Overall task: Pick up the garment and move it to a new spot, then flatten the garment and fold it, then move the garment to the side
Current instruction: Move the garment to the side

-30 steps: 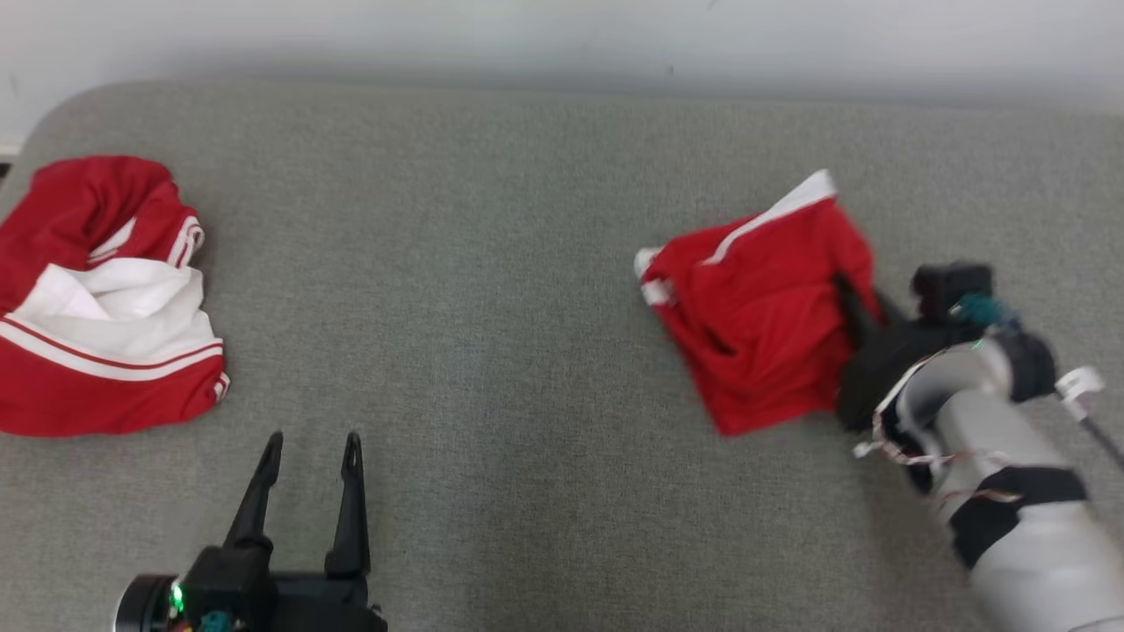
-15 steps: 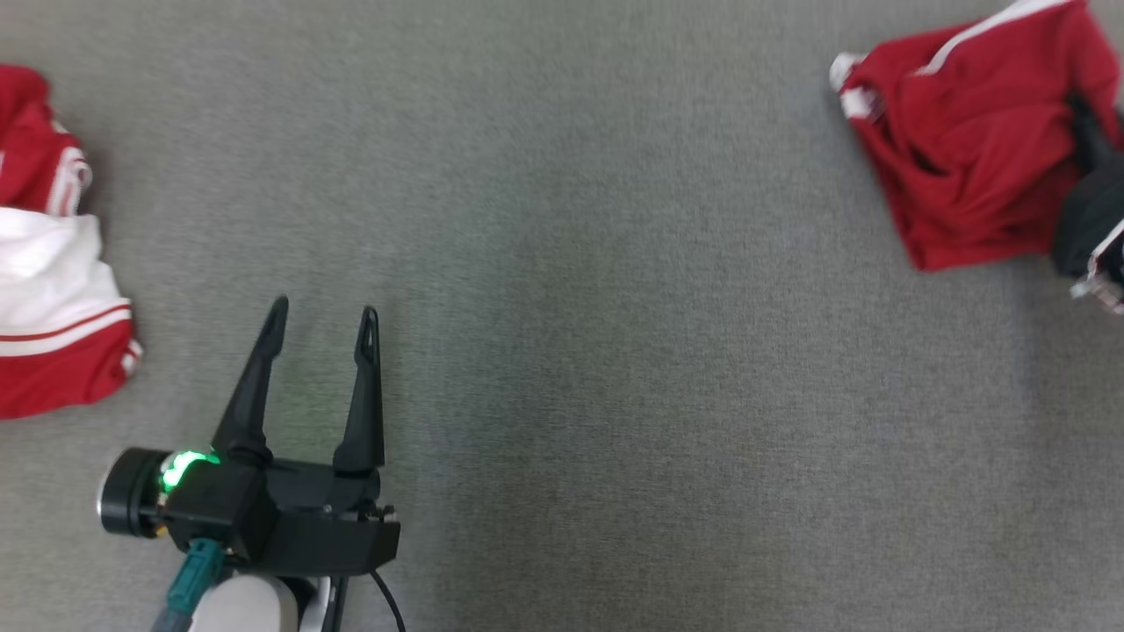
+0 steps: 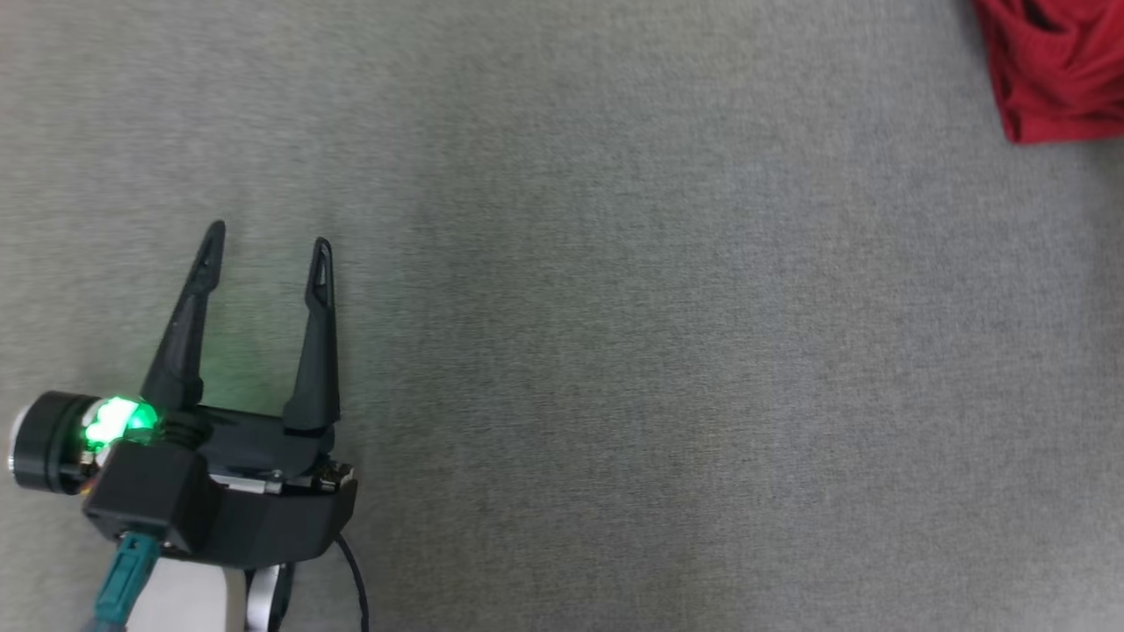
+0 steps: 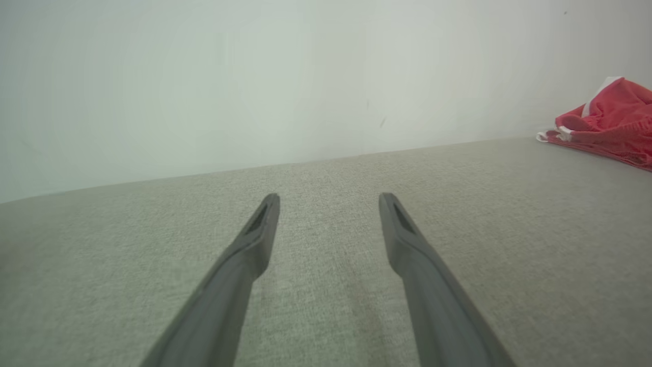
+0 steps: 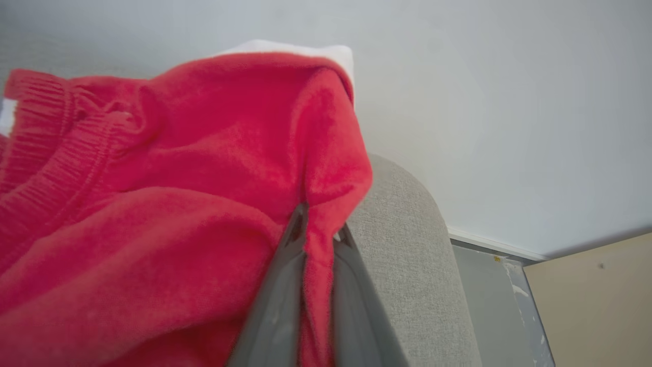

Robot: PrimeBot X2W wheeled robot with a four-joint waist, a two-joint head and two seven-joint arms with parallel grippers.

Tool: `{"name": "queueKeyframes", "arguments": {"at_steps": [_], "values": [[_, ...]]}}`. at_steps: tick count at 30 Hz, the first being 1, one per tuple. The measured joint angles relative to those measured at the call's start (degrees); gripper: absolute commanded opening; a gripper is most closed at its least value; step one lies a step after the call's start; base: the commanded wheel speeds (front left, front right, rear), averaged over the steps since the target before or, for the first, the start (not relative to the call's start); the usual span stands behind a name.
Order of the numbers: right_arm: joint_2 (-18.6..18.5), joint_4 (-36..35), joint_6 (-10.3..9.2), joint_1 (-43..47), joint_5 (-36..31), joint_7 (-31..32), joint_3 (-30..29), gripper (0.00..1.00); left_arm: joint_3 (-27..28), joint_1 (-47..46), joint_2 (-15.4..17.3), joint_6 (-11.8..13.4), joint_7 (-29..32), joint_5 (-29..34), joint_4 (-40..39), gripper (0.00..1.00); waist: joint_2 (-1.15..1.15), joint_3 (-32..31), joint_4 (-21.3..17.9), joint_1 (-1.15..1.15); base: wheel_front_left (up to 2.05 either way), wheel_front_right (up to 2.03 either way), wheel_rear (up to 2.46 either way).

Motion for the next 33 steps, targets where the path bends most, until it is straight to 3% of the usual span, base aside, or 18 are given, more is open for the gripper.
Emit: {"name": "queueKeyframes", "arguments": {"at_steps": [10, 21, 22, 23, 33], "values": [[-2.74, -0.43, 0.00, -3.19, -2.19, 0.79, -0.20, 0.00, 0.52, -0.78, 1.42, -0.01, 0.00, 0.93, -5.19, 1.00, -0.01, 4.91, -3.66, 0.00, 0.00, 0.00, 0.00], [-3.81, 0.55, 0.00, -4.55, -3.87, 1.36, -0.94, 0.00, 0.79, -0.39, 1.53, 0.57, 0.00, 1.57, -7.94, 1.00, -0.01, 6.23, -3.89, -0.01, 0.00, 0.00, 0.00], [-3.74, 0.63, 0.00, -4.72, -4.23, 1.34, -1.09, 0.39, 0.80, -0.32, 1.53, 0.62, 0.00, 1.57, -8.02, 1.00, -0.01, 6.26, -3.88, -0.01, 0.00, 0.00, 0.00], [-3.69, 0.66, 0.00, -4.89, -4.77, 1.14, -1.33, 1.00, 0.81, -0.21, 1.53, 0.85, 0.00, 1.58, -8.08, 1.00, -0.01, 6.27, -3.89, -0.01, 0.00, 0.00, 0.00], [-2.45, -0.64, -0.01, -4.77, -9.27, -1.01, -4.64, 1.00, 1.05, 0.57, 0.94, 1.51, 0.00, 0.93, -6.01, 1.00, -0.01, 3.66, -3.71, -0.01, 0.00, 0.00, 0.00]]}}
